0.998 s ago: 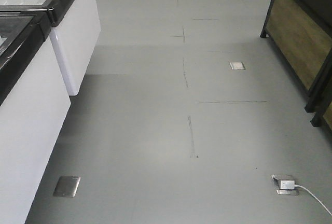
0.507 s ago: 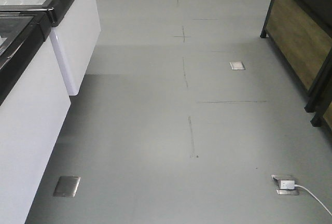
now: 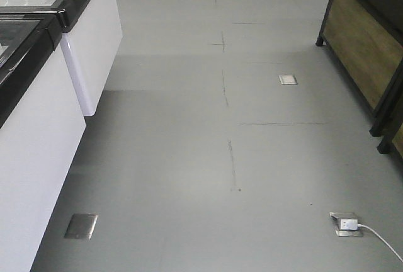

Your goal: Left arm holds basket, right arm returns cookies

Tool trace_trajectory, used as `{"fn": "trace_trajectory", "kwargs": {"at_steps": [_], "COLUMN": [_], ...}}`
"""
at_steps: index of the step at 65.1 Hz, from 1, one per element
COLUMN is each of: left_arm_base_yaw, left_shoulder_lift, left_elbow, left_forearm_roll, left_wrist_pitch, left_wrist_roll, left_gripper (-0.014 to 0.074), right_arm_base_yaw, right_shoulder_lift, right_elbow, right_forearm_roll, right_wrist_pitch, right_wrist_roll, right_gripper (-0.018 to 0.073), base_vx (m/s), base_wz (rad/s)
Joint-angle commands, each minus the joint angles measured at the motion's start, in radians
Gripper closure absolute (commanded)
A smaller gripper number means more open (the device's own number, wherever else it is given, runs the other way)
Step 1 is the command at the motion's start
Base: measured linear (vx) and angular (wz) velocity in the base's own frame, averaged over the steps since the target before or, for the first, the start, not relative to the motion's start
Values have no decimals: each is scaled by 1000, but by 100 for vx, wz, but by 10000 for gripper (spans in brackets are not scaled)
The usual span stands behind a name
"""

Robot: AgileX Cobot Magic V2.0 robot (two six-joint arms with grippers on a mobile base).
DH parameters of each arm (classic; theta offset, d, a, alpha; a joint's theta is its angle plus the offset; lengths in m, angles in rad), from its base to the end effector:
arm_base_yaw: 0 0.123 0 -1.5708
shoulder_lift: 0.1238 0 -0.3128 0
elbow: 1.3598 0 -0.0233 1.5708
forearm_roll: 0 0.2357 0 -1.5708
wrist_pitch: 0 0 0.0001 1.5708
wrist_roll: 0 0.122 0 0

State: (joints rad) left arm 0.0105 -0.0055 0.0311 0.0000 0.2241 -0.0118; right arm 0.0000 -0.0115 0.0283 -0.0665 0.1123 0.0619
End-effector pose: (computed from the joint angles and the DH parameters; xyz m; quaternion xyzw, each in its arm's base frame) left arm 0.0436 0.0005 0.1778 -0.0085 0.7621 -0.0004 0.6474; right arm 0.0445 -0.0009 0.1927 0.0011 0.7217 -0.0041 0.6922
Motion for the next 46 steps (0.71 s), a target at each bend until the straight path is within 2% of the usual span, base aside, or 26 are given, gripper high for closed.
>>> {"fn": "trace_trajectory", "kwargs": {"at_steps": [1,30,46], "left_arm_base_yaw": [1,1,1], "left_shoulder_lift": [-20,-20,-20], "left_elbow": [-35,-35,-35], "left_forearm_roll": [0,0,0], "left_wrist_pitch": [-70,-75,-141], "left_wrist_roll": [-3,-3,-3], "left_gripper": [602,602,602], "right_arm_base_yaw": [-1,-1,-1], "right_shoulder_lift": [-13,-13,-13], "right_elbow": [18,18,18], "right_forearm_roll": [-8,-8,-8], "right_wrist_pitch": [-68,-68,-68], "right_wrist_roll": [-4,-4,-4], "right_gripper": [565,565,565], "base_vx": [0,0,0], "base_wz": [0,0,0]}}
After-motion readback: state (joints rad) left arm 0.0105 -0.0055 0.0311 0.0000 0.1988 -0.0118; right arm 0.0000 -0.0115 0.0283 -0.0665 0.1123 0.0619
